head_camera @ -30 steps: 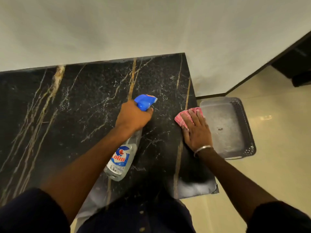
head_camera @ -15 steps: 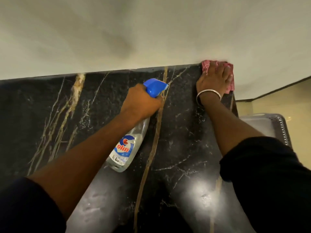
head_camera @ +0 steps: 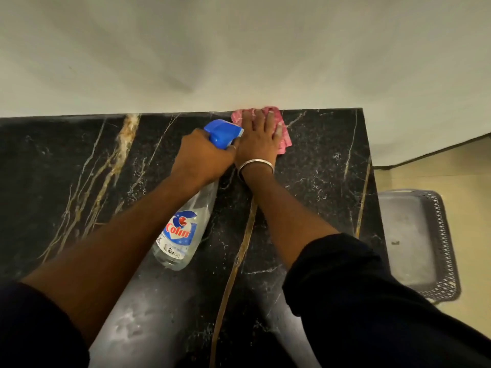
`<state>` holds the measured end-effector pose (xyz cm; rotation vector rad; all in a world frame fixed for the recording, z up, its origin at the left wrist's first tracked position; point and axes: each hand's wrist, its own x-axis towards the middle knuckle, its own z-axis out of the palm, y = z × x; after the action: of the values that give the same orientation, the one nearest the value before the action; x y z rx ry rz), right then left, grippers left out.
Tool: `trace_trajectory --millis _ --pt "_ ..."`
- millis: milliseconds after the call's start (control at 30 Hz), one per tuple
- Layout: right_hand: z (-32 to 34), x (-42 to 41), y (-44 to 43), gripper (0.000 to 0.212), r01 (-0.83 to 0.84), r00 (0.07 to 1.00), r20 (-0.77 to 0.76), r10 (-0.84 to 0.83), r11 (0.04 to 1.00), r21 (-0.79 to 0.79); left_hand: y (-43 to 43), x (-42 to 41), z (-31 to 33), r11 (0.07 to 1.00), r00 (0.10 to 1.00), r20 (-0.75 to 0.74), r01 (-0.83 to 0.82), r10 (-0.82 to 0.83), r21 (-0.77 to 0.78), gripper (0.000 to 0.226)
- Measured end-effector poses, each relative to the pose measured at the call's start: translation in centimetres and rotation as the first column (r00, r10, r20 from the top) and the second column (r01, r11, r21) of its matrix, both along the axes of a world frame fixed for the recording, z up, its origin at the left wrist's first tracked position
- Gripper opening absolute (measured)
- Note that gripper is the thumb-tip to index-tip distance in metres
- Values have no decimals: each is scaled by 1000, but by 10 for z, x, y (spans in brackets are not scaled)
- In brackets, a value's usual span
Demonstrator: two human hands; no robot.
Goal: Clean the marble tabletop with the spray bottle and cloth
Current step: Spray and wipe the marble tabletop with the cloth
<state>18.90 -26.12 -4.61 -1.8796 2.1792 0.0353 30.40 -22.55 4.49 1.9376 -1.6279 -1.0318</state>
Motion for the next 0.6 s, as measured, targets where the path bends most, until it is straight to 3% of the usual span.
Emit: trace_trajectory --millis 100,233,467,600 --pt "2 10 3 60 -227 974 10 227 973 43 2 1 1 1000 1000 24 -8 8 8 39" --pt "-4 -45 10 54 -389 916 78 393 919 -63 0 -4 0 999 999 26 44 -44 18 38" --pt "-6 -194 17 51 -58 998 12 60 991 -118 -10 -8 8 996 996 21 86 -86 -15 29" --pt "-8 -214 16 56 144 989 42 -139 977 -156 -11 14 12 999 999 4 44 -44 -18 26"
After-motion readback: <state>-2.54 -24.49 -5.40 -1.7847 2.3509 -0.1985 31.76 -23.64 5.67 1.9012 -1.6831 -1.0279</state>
